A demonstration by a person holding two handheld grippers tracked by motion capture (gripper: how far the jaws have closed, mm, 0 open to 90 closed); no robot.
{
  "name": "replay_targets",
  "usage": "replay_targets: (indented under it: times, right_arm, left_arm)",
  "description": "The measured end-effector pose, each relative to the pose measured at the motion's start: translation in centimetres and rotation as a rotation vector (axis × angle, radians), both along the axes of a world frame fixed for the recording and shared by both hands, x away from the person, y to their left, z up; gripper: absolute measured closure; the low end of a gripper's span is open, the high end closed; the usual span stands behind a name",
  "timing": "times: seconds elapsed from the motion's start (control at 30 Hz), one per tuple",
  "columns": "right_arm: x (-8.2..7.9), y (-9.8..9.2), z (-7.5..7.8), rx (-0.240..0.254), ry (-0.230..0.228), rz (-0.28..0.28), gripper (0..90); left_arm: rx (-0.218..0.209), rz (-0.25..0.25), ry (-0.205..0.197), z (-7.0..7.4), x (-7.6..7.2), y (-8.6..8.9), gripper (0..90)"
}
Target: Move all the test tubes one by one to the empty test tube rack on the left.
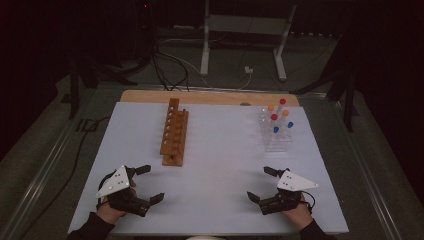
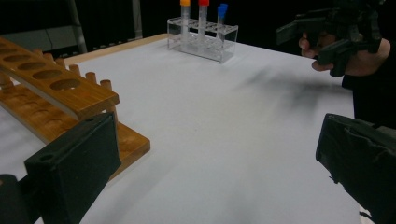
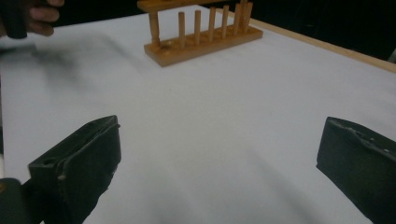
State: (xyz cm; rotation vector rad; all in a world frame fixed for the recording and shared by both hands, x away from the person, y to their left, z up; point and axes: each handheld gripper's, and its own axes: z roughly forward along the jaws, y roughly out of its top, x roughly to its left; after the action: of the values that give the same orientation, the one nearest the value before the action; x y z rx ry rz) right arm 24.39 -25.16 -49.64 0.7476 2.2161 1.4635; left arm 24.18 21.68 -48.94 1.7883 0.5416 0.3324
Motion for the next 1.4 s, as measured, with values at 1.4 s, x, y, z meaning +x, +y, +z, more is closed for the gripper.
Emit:
replay_targets:
  times: [1.4]
  right_arm:
    - [-0.9,3.0,3.6,-0.06,-0.041,0.031,0.0]
  left_arm:
    - [0.001,-0.024,-0.019,0.1,-0.3,0.0,0.5]
